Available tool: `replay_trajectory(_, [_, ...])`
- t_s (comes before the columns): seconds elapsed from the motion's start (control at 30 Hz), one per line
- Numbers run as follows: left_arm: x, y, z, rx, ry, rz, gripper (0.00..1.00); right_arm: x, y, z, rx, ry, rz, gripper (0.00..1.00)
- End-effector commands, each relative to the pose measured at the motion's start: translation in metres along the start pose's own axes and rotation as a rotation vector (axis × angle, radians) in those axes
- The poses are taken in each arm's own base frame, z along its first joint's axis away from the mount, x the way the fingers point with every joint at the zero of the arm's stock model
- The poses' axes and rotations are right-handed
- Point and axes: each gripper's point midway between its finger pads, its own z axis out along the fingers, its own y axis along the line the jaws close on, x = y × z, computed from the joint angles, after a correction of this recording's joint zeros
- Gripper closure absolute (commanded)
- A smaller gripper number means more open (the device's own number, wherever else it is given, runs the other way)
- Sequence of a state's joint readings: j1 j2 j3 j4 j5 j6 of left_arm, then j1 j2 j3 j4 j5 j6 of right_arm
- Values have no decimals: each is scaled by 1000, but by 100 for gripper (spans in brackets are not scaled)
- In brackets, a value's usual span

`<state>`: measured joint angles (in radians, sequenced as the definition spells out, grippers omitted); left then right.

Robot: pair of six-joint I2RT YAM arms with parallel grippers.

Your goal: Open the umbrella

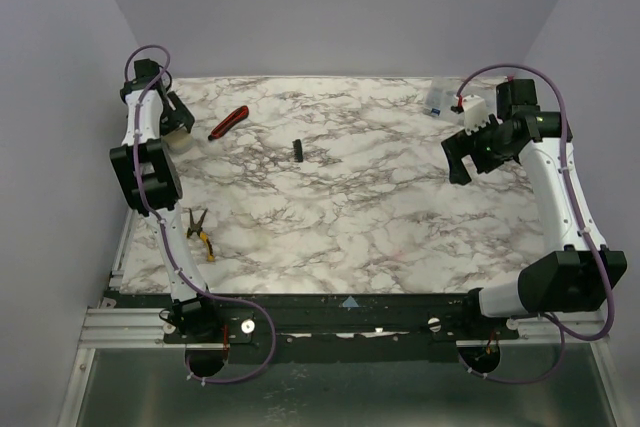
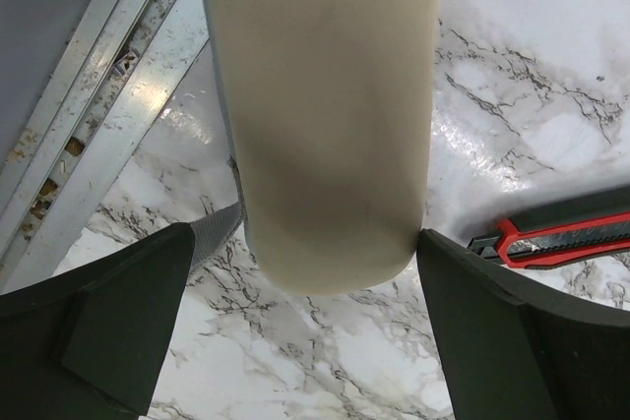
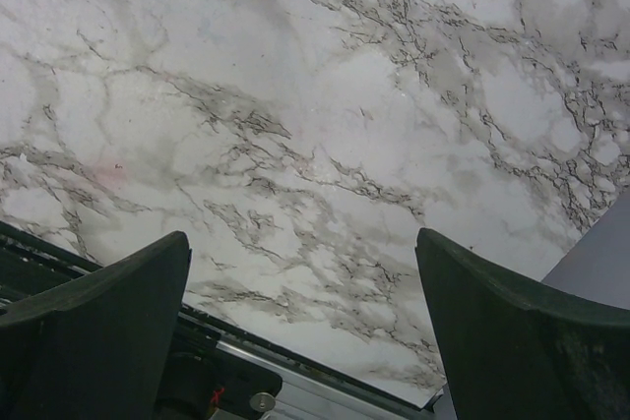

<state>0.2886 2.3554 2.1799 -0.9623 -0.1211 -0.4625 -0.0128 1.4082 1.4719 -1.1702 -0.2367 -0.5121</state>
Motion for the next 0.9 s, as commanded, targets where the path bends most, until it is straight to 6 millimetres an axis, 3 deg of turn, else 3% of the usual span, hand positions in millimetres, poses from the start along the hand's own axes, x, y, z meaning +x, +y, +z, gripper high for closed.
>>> replay_trajectory(0.0, [0, 5, 5, 10, 25, -22, 3, 0, -4, -6, 18, 22, 21, 0])
replay_trajectory(0.37, [-1, 1, 8, 31, 43, 11, 6, 3, -7, -9, 41, 41, 34, 0])
replay_trajectory(0.6, [-2, 0, 7, 56, 44, 16, 15, 9, -5, -10, 47, 52, 37, 0])
replay_trajectory(0.67, [-4, -1, 7, 71, 41, 33, 23, 8, -5, -10, 47, 50, 39, 0])
replay_trajectory(0.73, [-1, 3, 8, 54, 46, 48, 47, 9, -5, -10, 48, 52, 39, 0])
replay_trajectory(0.87, [7, 11, 8, 28, 76, 74, 66, 8, -6, -9, 48, 53, 36, 0])
